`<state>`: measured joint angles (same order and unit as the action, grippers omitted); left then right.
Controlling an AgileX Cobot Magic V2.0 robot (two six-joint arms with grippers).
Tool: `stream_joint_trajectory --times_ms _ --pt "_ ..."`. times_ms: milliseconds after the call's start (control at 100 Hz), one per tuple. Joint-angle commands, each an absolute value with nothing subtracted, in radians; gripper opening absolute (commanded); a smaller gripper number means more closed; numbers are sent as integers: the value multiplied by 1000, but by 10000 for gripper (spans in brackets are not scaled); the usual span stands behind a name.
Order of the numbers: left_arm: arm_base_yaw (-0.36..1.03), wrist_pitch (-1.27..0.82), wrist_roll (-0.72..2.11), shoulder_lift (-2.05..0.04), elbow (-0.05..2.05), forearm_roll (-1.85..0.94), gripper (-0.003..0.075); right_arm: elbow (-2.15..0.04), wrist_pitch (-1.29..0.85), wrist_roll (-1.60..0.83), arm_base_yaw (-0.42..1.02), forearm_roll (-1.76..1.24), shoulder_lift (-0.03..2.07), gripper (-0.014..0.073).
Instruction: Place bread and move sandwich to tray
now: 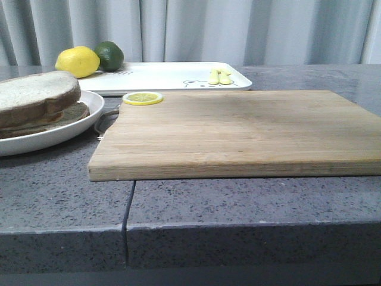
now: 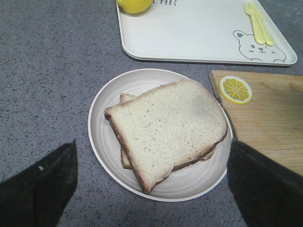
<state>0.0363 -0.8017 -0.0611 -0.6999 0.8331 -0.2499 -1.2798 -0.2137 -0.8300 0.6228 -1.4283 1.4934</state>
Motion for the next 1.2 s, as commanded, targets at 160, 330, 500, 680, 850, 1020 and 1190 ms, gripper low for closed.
stream_joint_trajectory --times_ms 160,330,500,680,850,1020,1190 --pt "38 -738 -61 -703 870 -270 597 -1262 -260 -586 522 -961 1303 478" --pt "38 -738 -61 -703 870 -270 597 -1160 -261 -390 433 -665 1187 478" --pt "38 -738 -61 -703 870 -270 597 -1041 -260 -209 328 -394 1041 478" --pt "38 -738 -61 -703 870 -270 597 -902 -263 -43 225 -96 844 478" --pt "38 -738 -61 -703 870 -270 597 -765 -281 62 181 95 655 478" --pt "38 -738 -61 -703 870 -270 597 -622 -288 76 178 126 492 478" --pt "38 -738 -61 -703 870 -270 597 -520 -284 77 178 126 391 478"
